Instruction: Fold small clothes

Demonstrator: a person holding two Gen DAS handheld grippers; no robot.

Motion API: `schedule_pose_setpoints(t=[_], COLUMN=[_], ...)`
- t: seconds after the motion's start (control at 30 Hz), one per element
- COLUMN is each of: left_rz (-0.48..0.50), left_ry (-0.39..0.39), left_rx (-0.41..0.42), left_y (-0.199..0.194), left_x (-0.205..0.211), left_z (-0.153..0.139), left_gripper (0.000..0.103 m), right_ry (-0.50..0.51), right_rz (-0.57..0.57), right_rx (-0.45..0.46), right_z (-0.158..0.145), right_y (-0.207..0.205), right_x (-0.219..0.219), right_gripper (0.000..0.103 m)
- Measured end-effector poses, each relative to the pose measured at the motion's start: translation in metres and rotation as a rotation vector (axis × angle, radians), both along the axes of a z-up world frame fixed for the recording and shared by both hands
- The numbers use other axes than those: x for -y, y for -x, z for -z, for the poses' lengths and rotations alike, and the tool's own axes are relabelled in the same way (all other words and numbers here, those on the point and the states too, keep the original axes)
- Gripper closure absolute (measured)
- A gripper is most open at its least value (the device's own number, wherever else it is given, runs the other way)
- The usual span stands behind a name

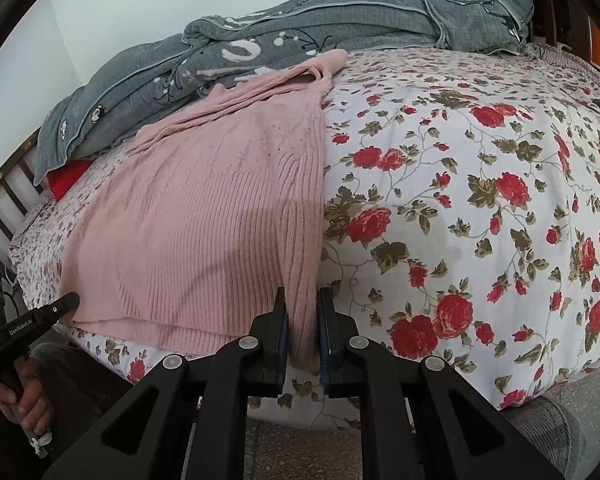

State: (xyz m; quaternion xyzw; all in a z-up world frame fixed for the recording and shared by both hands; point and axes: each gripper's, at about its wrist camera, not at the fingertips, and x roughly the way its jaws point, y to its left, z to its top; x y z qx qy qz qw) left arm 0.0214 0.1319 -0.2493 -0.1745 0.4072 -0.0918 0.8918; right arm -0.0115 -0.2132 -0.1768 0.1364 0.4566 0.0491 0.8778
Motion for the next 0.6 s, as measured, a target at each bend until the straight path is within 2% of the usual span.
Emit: schedule_pose_setpoints(t=[0.13, 0.23, 0.4, 0.47, 0.5, 0.6], left_rz=[0.007, 0.021, 0.037, 0.037, 0.038, 0.049], left_ry=[0.020, 0.067, 0.147, 0.151, 0.140, 0.110], left_rx=[-0.009, -0.022, -0.045, -0.045, -0.044, -0.034], left_y=[0.000, 0.000, 0.001, 0.003, 0.004, 0.007], left_x=[0.000, -0.005, -0.015, -0.015, -0.014, -0.010], left_z=[0.000, 0.003, 0.009, 0.009, 0.009, 0.006], left_gripper=[0.093, 0.093, 0.094, 0.094, 0.096, 0.097], right_ry=[-0.017, -0.042, -0.012, -0.019, -0.023, -0.029], right_rz=[-0.005, -0.010, -0.019, -0.018, -0.019, -0.018], right_rx=[-0.006, -0.010, -0.005, -0.004, -0.007, -0.001], right_z=[0.000, 0.000, -0.001, -0.001, -0.001, -0.004], right_y=[0.001, 0.003, 0.006, 0.007, 0.007, 0.010], right_x=[0.001, 0.003, -0.002, -0.002, -0.002, -0.001], right_gripper=[0.091, 0.088, 0.088, 0.091, 0.097, 0.098])
